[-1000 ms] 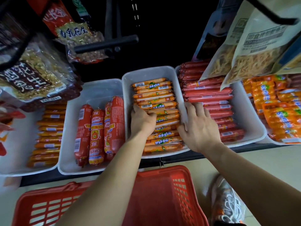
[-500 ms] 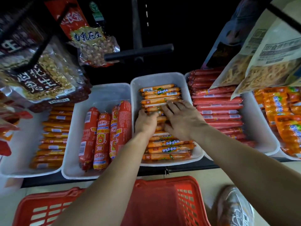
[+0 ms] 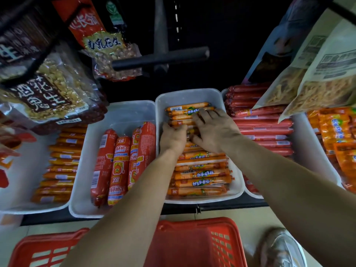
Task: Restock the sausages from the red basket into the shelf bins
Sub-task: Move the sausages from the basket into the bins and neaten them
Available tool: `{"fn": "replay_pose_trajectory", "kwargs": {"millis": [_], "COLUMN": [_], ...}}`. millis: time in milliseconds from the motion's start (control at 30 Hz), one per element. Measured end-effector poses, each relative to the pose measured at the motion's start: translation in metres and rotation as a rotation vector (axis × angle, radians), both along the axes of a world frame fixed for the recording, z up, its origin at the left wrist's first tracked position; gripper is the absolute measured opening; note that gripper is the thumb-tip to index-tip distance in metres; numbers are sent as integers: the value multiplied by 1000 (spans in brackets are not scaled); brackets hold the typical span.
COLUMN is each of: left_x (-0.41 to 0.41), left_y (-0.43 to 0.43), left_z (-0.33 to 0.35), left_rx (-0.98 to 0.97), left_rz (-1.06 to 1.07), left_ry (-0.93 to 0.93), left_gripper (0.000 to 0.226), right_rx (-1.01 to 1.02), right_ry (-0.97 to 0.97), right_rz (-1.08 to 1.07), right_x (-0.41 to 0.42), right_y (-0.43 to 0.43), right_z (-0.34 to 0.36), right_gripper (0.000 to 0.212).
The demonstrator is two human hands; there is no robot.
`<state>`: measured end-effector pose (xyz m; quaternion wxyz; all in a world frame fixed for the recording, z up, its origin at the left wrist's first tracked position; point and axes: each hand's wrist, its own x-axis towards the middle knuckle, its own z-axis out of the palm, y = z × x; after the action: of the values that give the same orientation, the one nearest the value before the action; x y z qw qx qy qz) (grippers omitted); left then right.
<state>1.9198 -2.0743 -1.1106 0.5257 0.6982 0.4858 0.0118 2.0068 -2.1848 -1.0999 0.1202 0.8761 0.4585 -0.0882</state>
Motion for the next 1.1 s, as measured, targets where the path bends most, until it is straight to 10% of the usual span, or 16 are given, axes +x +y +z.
{"fn": "replay_pose_trajectory", "kwargs": {"millis": [200, 400, 600, 1100], "left_x": [15, 32, 36, -46], "left_y": [11, 13, 21, -14], "left_z": [-1, 8, 5, 39], "left_rx": [66, 33, 32, 75], "left_rz": [-100, 28, -78, -153], "left_ry": [-59, -69, -113, -23], "left_gripper": [30, 59, 27, 46], "right_rx": [28, 30, 20, 230], "right_ry": [-6, -18, -20, 23], "right_rz": [-14, -49, -41, -59], "right_x": [-5, -5, -7, -41], "right_y": [0, 0, 0, -40], "right_z": [1, 3, 2, 18], "right_gripper": [80, 87, 88, 79]}}
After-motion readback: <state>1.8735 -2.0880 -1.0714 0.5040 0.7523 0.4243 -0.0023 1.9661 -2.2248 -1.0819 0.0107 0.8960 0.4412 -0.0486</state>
